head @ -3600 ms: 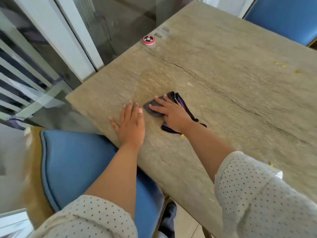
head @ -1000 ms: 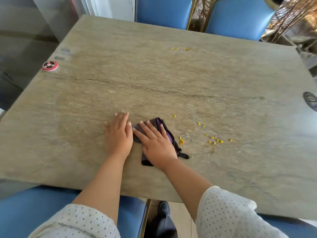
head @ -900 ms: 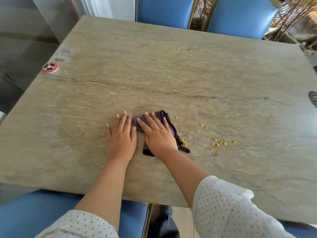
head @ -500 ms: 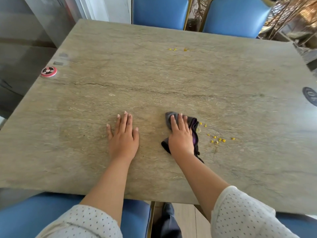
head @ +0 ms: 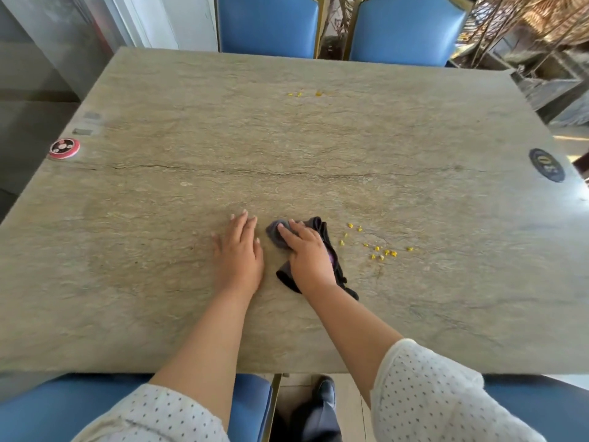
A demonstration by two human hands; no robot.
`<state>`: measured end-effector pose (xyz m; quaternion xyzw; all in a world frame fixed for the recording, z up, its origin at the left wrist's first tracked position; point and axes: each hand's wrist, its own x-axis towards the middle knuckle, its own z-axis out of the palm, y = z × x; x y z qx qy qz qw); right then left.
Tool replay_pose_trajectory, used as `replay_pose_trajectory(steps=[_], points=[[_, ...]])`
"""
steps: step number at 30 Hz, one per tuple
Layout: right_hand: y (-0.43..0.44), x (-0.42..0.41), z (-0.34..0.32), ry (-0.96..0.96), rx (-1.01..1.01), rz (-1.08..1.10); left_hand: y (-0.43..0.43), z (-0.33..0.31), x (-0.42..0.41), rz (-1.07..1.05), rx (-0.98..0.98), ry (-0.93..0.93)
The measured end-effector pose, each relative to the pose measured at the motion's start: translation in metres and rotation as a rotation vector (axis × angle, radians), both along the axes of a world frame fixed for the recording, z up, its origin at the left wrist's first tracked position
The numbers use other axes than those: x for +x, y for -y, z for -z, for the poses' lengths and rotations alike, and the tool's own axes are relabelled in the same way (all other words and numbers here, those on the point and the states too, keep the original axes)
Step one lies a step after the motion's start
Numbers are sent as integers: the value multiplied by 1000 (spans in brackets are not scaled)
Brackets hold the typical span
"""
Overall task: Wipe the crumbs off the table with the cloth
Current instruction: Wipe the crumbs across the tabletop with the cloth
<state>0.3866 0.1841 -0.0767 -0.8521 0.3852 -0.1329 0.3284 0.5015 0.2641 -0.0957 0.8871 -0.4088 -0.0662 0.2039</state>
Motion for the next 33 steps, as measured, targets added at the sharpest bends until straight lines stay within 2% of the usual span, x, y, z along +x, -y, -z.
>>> replay_pose_trajectory(steps=[4,5,7,10,14,18,24,29,33], points=[[42,-5,-41,265,329,236,13,-3,-11,29,-30,-24],[57,-9,-51,293,357,267,16,-1,-13,39,-27,-5],[89,-19,-67,276,325,298,23,1,-14,43,-28,14],[128,-39,-70,137,180,321,40,2,-15,54,5,1],[164,-61,-39,-23,-46,219,56,7,-19,43,109,69],[178,-65,-2,-182,-114,110,58,12,-22,20,133,145],[182,-35,3,-118,-31,-102,62,13,-22,18,179,171],[149,-50,2,-85,34,-310,61,13,-22,28,182,178],[133,-67,-9,-89,216,-326,61,8,-20,59,183,127]])
